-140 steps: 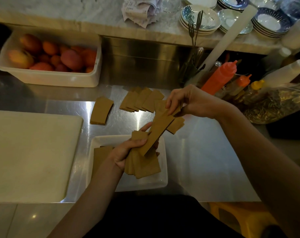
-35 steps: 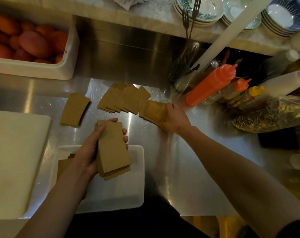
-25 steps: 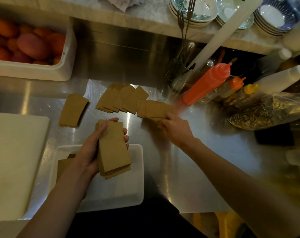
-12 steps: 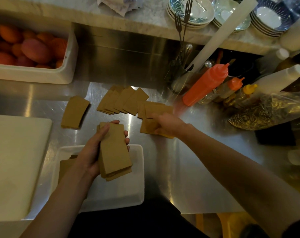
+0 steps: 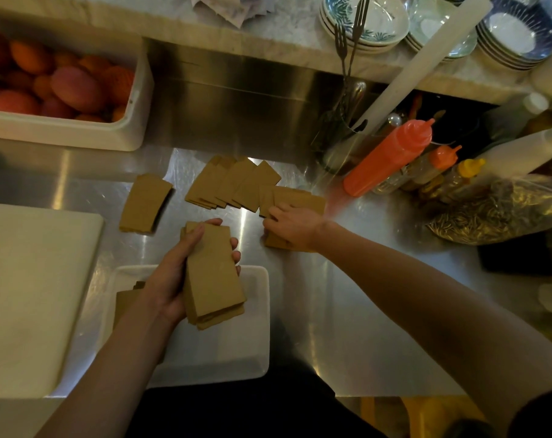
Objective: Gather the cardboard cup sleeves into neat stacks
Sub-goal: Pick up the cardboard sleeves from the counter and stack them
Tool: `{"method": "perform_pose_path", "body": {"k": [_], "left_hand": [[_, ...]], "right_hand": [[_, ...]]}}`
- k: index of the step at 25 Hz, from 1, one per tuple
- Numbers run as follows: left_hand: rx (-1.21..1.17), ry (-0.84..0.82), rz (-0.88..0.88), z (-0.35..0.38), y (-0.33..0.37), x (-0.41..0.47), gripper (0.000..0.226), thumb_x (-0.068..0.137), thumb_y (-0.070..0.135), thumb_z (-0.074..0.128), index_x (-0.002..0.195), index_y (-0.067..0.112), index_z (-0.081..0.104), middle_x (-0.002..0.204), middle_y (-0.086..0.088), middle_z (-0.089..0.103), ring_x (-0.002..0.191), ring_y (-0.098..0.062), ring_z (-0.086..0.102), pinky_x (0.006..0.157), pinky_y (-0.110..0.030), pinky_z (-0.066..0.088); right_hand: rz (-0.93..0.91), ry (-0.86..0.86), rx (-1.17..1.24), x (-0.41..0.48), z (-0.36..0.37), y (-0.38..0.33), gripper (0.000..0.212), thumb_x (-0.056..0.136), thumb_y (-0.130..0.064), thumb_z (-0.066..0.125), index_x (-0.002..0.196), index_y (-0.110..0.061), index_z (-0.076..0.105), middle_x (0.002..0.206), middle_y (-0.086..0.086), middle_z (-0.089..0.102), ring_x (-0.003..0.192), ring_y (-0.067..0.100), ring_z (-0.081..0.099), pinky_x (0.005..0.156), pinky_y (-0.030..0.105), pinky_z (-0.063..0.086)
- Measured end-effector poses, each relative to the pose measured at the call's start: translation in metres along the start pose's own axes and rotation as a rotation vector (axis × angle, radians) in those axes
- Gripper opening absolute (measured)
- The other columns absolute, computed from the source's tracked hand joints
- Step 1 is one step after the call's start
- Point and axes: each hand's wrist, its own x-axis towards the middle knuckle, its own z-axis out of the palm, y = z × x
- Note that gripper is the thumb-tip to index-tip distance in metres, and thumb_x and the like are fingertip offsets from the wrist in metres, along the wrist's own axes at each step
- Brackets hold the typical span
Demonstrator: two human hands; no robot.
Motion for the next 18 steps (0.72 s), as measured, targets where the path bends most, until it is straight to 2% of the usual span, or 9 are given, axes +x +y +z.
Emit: {"method": "perform_pose_path", "body": {"k": [5,8,14,18], "left_hand": [[0.008,0.004,-0.001,0.0,-0.001,0.001,0.059,0.053,0.035,0.093,0.105,0.02,0.069,0.098,-0.015,0.067,0.08,-0.026,0.067,0.073,-0.04,0.058],[0.009,0.009,0.003,-0.001,-0.001,0.0,0.06,0.052,0.035,0.093,0.105,0.02,0.068,0.098,-0.015,0.067,0.08,-0.026,0.067,0.073,-0.04,0.058],[0.021,0.014,-0.013,0.001,-0.002,0.001,0.062,0.05,0.035,0.094,0.105,0.021,0.069,0.098,-0.015,0.068,0.08,-0.026,0.068,0.072,-0.041,0.058],[0.03,0.0,-0.03,0.002,-0.004,0.001,0.061,0.051,0.035,0.094,0.105,0.021,0.069,0.098,-0.015,0.068,0.08,-0.026,0.068,0.071,-0.042,0.058]], "right_hand": [[0.022,-0.039,-0.017,-0.007,0.01,0.011,0.056,0.088,-0.038,0.06,0.138,-0.023,0.038,0.129,0.011,0.045,0.113,0.027,0.049,0.081,0.037,0.047],[0.076,-0.099,0.016,-0.009,0.011,0.014,0.063,0.086,-0.036,0.065,0.141,-0.023,0.035,0.133,0.011,0.041,0.114,0.028,0.049,0.077,0.037,0.048],[0.148,-0.134,0.123,-0.022,0.026,0.001,0.069,0.082,-0.04,0.07,0.138,-0.024,0.033,0.135,0.014,0.038,0.115,0.031,0.05,0.086,0.04,0.047],[0.218,-0.147,0.176,-0.027,0.024,0.001,0.073,0.076,-0.034,0.076,0.133,-0.014,0.034,0.132,0.014,0.044,0.116,0.031,0.048,0.087,0.039,0.044]]}}
